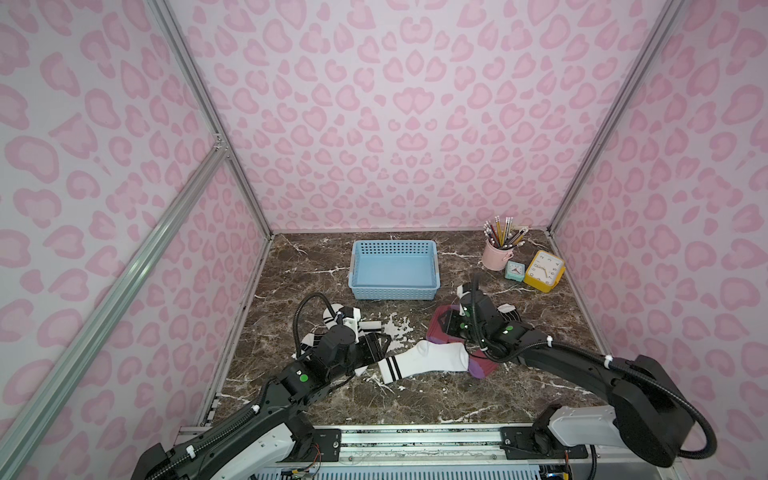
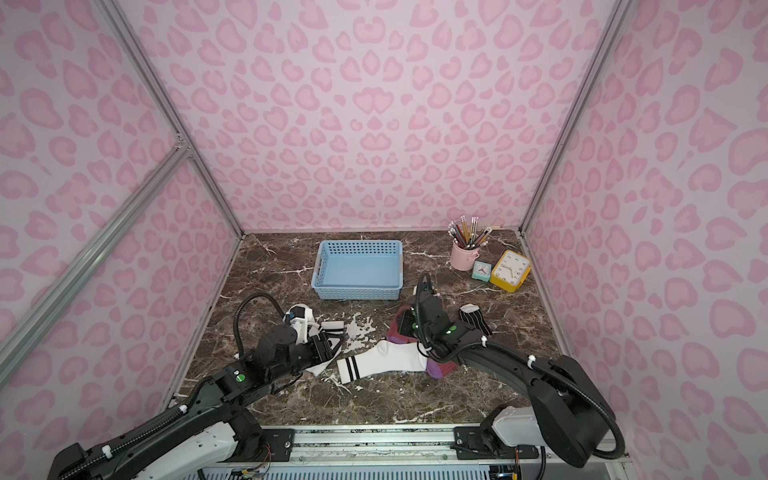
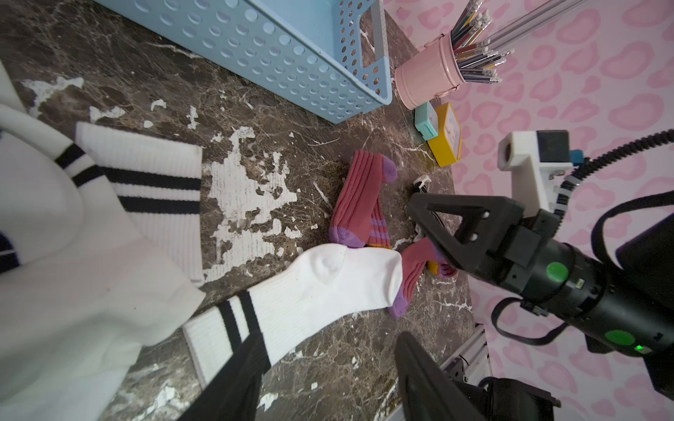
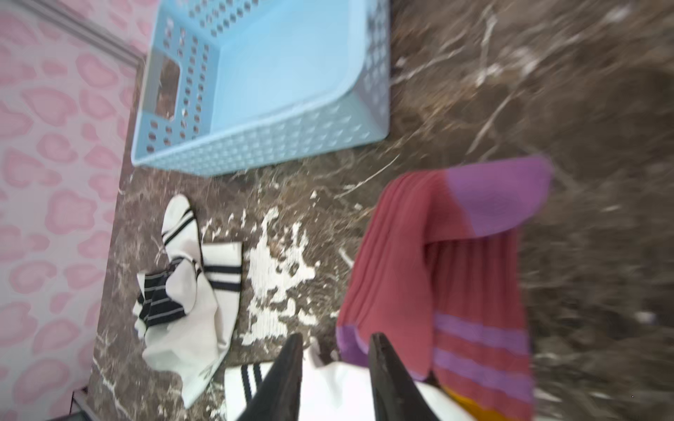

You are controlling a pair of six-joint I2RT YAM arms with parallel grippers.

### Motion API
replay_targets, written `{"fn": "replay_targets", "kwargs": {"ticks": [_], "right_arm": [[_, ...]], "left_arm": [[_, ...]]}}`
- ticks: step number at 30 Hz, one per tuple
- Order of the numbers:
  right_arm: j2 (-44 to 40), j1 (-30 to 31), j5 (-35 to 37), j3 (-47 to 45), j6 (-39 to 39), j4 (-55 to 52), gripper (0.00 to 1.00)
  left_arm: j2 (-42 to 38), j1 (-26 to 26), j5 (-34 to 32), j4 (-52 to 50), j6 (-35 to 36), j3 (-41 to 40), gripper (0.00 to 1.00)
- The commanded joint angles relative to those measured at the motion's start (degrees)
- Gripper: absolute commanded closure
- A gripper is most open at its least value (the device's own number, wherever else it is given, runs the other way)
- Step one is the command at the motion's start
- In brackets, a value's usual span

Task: Place the socks together as a pair
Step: Move the sock to the center of the board.

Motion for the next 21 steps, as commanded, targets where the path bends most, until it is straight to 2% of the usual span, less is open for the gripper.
{"fn": "replay_targets", "kwargs": {"ticks": [1,6,10,17,21], "right_arm": [[5.05,1.21,-0.16,1.99,2.33,4.99,0.69],[10.91,-2.22,-0.99,0.67,3.68,8.69,0.72],[10.34,-7.92,-1.96,-4.11,3.72,11.05,0.73],[1.78,-20.84,-3.49,-14.52,0.88,10.44,0.73],[-4.67,-27.03,-4.23,-16.51,-2.62,6.59,0.72]], "left_arm": [[0.37,-0.08,-1.11,0.65,-0.16,0.65,0.38],[-0.29,-0.07,-2.10,-0.29,-0.44,0.66,0.38],[-0.58,-0.07,-4.02,-2.07,-0.90,1.18,0.37],[-0.60,-0.07,-7.01,-4.43,-1.31,2.19,0.32],[-0.16,0.01,-9.32,-5.37,-0.76,3.08,0.30]]}}
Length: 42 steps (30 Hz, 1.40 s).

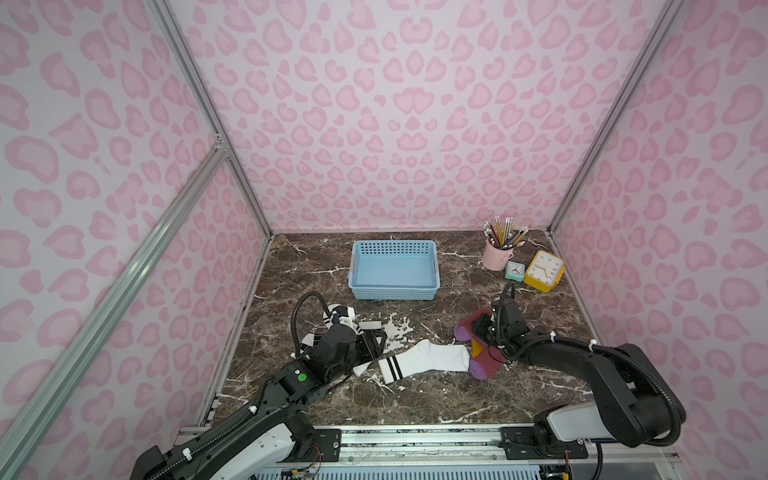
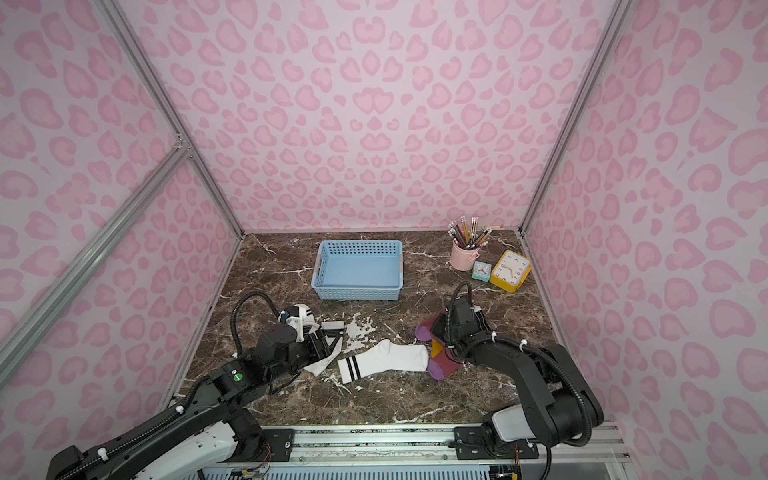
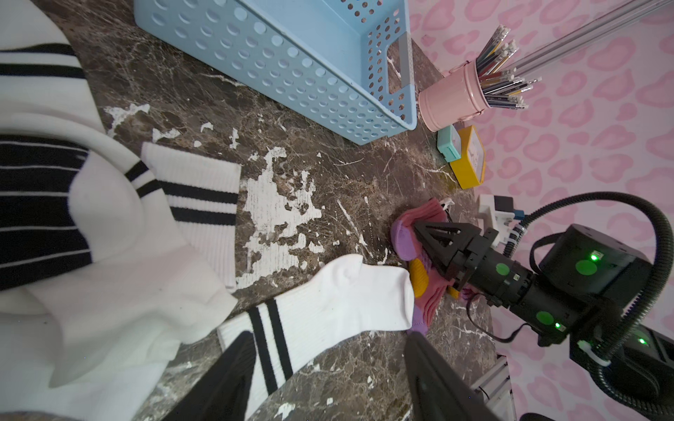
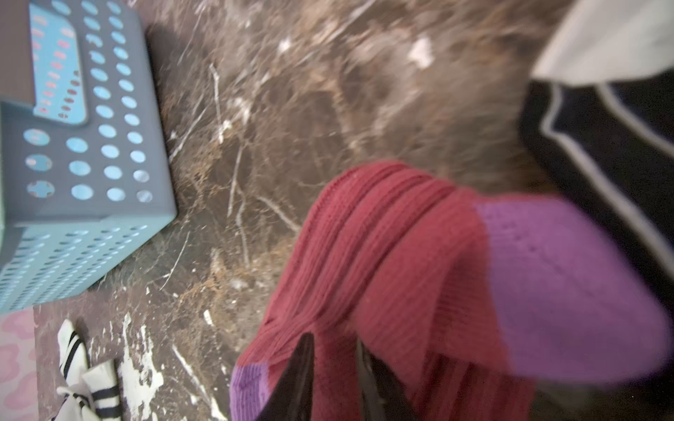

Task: Place the socks together as a pair
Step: Move the sock to the center of the board, then pick up the sock from the center of the board.

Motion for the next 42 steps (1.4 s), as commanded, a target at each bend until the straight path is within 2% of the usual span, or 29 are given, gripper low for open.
{"fn": "replay_targets", "kwargs": {"ticks": [1,5,7,11,15,18,22,26,32,42], "right_arm": [[-4.18,-2.81,-0.46,-0.25,-3.99,-4.47,0.72],[-11.06,-1.02,-0.71,2.05,-6.82,-8.82,0.71],[-14.43,3.03,1.36,3.88,-7.80,-11.18,0.69],[-17.60,16.06,6.71,7.99,-6.28,-14.04,0.62],[-14.86,29.24,11.17,11.12,-2.38,-13.16,0.59],[-9.54,36.64,11.94,13.94,-0.06,-10.71,0.59],[-1.58,43.74,12.46,17.80,1.94,-7.04,0.58],[4.25,46.33,11.70,19.73,4.03,-3.85,0.57],[8.72,46.56,12.23,20.32,6.16,-1.37,0.55],[11.35,44.70,11.68,18.79,9.10,1.63,0.56]], "left_arm": [[0.26,0.12,-3.90,-0.99,0.41,1.28,0.30],[0.69,1.66,-6.21,-1.86,0.83,2.14,0.28],[0.72,3.83,-4.92,-1.45,1.62,1.82,0.27],[1.07,10.91,1.12,-1.34,2.65,0.80,0.26],[1.16,14.84,4.16,-1.57,2.86,-0.07,0.26],[0.85,17.32,4.19,-2.69,3.18,-0.51,0.26],[0.63,21.85,8.24,-1.80,2.76,-2.43,0.26],[1.56,23.47,9.75,-1.49,2.20,-3.26,0.26],[2.65,23.89,7.62,-4.47,2.55,-2.24,0.26],[0.99,23.53,6.00,-8.87,2.00,-3.90,0.28]]}}
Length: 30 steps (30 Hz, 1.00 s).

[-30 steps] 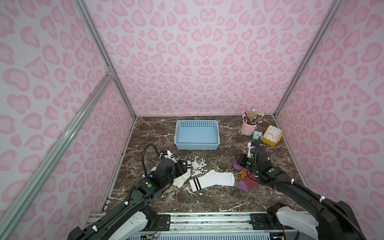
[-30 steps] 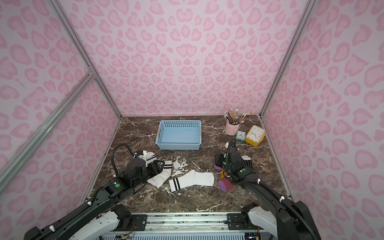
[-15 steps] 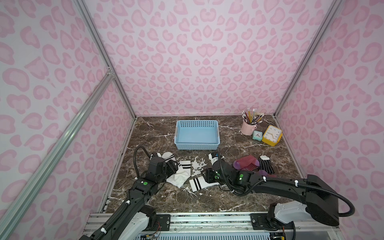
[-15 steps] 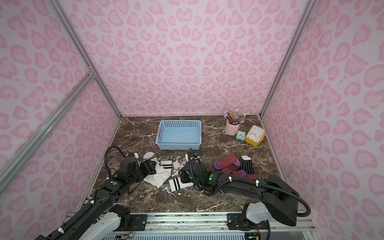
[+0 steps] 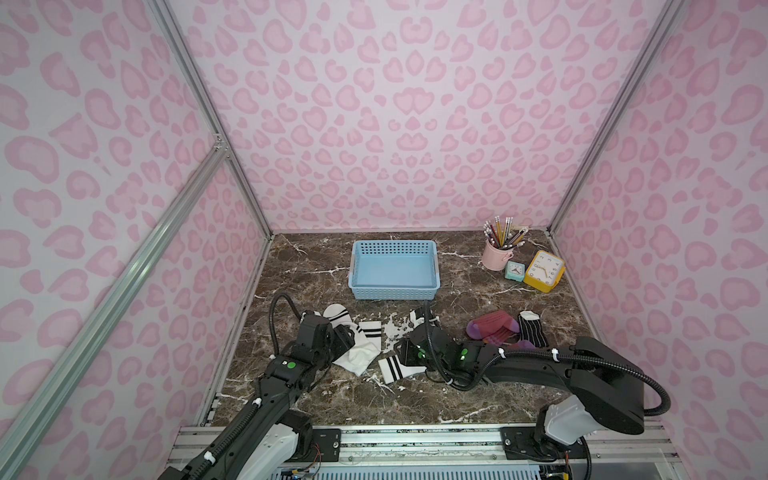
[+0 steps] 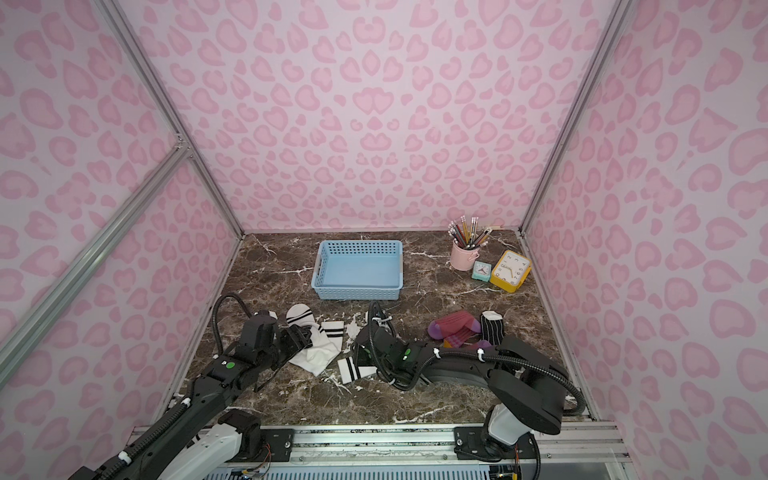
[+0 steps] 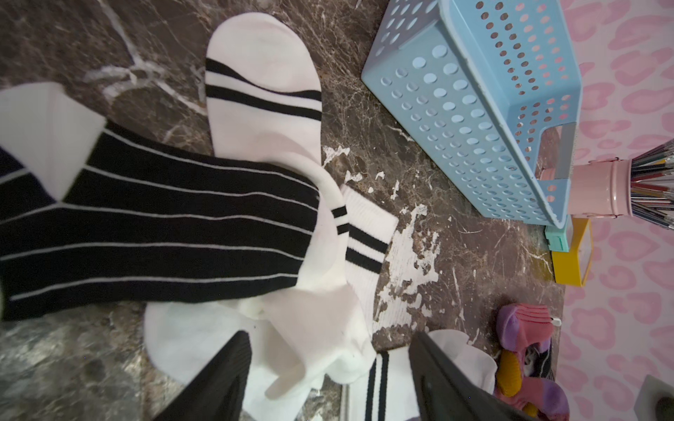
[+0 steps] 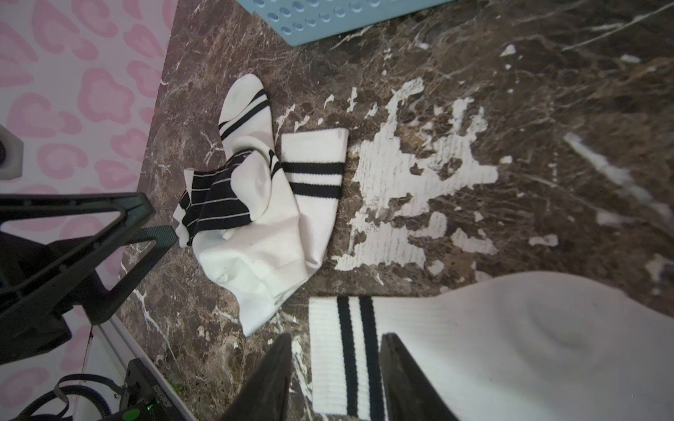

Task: Place the socks together as a pair
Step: Pick up the sock from the center of the board.

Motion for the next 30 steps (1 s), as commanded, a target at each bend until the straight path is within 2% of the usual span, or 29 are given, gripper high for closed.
{"fn": "replay_targets", "kwargs": {"ticks": [1,7,13,18,21,23,30], "right_arm": [[0.33,-0.79,0.02,-0.69,2.02,3.46,0.56],[1.05,-2.31,-0.16,-1.68,3.09,5.18,0.56],[2.75,-3.06,-0.62,-0.89,2.67,6.46,0.56],[5.41,-3.55,-1.13,1.21,1.99,7.16,0.56],[7.77,-3.76,-1.39,3.01,1.78,7.59,0.56],[9.54,-3.96,-1.77,4.80,1.60,7.56,0.56],[16.56,-4.01,-3.85,10.36,2.92,9.63,0.55]], "left_arm": [[-0.27,-0.33,-0.81,-0.63,-0.42,-0.67,0.28],[3.53,-7.25,-1.72,1.80,-3.67,-0.19,0.28],[8.47,-9.56,-2.04,5.68,-4.87,-0.39,0.30],[12.43,-9.61,-1.40,7.75,-5.11,0.22,0.47],[12.55,-9.58,-1.80,7.07,-4.14,2.20,0.73],[12.06,-9.60,-3.40,4.04,-2.79,5.08,0.83],[9.12,-9.45,-10.21,-2.16,0.69,12.24,0.92]]}}
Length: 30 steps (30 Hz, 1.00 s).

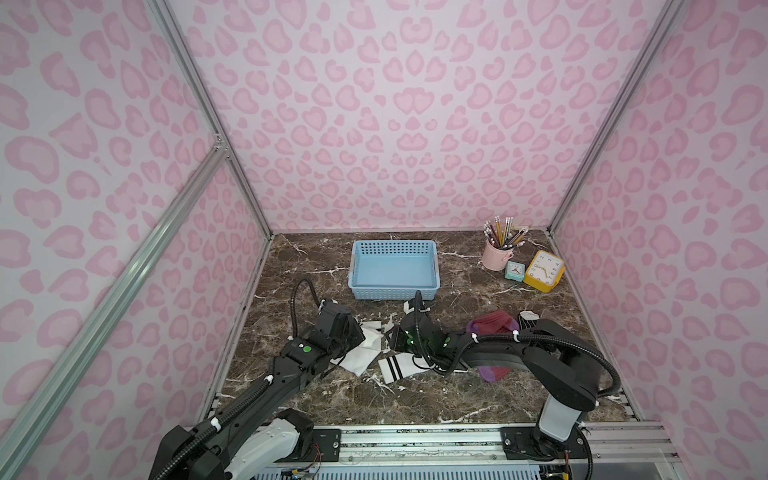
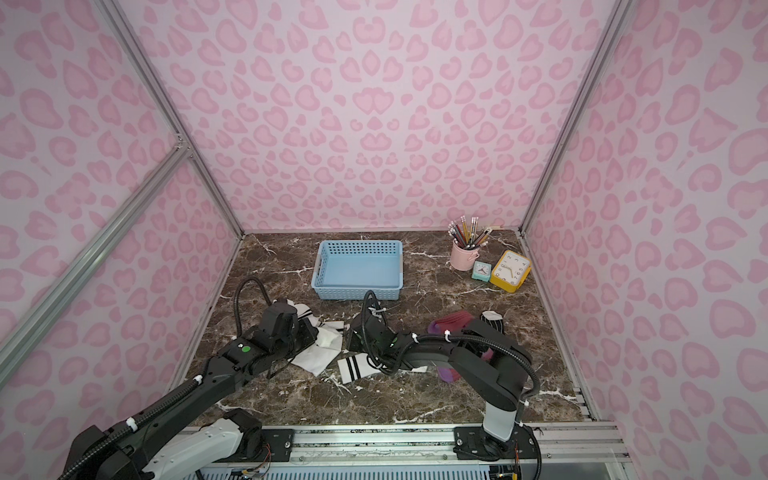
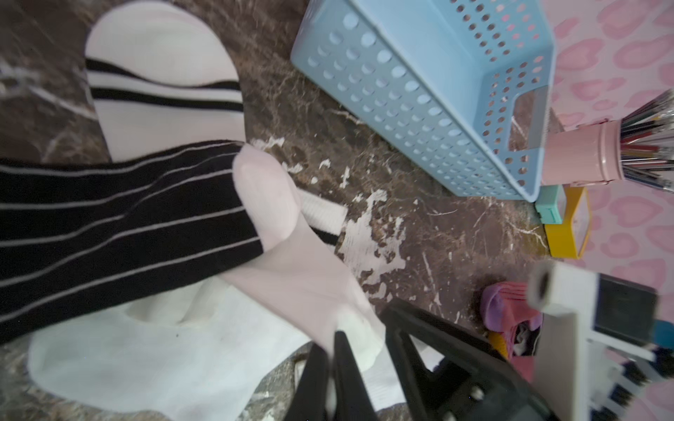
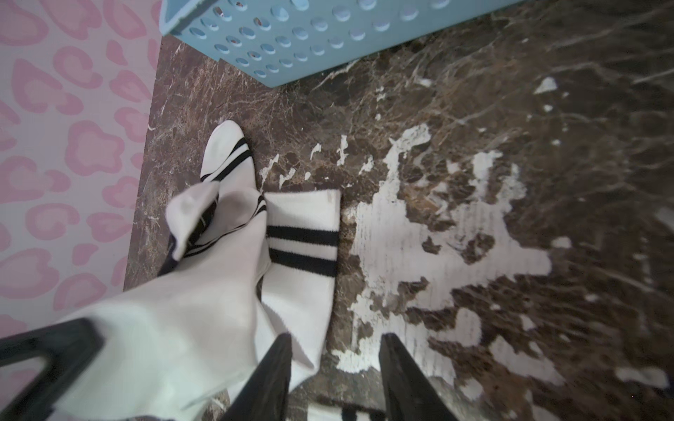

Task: Place the socks together as a pair
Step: Pick up the sock from the center of the board, then place the sock at the center of the board.

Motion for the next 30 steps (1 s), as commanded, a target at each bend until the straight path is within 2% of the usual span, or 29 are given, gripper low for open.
{"fn": "replay_targets", "kwargs": {"ticks": [1,5,10,20,24,28,30], "right_arm": [[2.89,-0.18,-1.90,3.13,1.58,1.78,0.55],[6.25,-0.44,-1.92,6.35,2.24,1.45,0.54],[9.81,-1.07,-1.22,9.73,2.66,0.03,0.53],[17.69,-0.97,0.17,16.31,3.28,-5.29,0.57],[19.76,-0.84,-0.14,17.66,3.53,-6.08,0.69],[18.82,-0.58,0.74,18.75,2.07,-5.81,1.00],[17.68,-0.58,0.72,19.90,0.40,-5.76,1.00]], "left_arm": [[-0.34,0.45,-5.59,-3.27,2.16,2.29,0.92],[-0.49,2.14,-9.17,-5.72,2.34,3.57,0.92],[-2.95,6.78,-9.04,-5.81,2.66,3.81,0.92],[-5.38,9.19,-11.65,-6.03,0.56,2.48,0.92],[-6.49,10.14,-11.14,-5.25,1.05,1.42,0.92],[-7.10,11.07,-11.43,-6.46,1.57,1.95,0.91],[-7.78,11.41,-11.17,-6.37,1.66,1.99,0.91]]}}
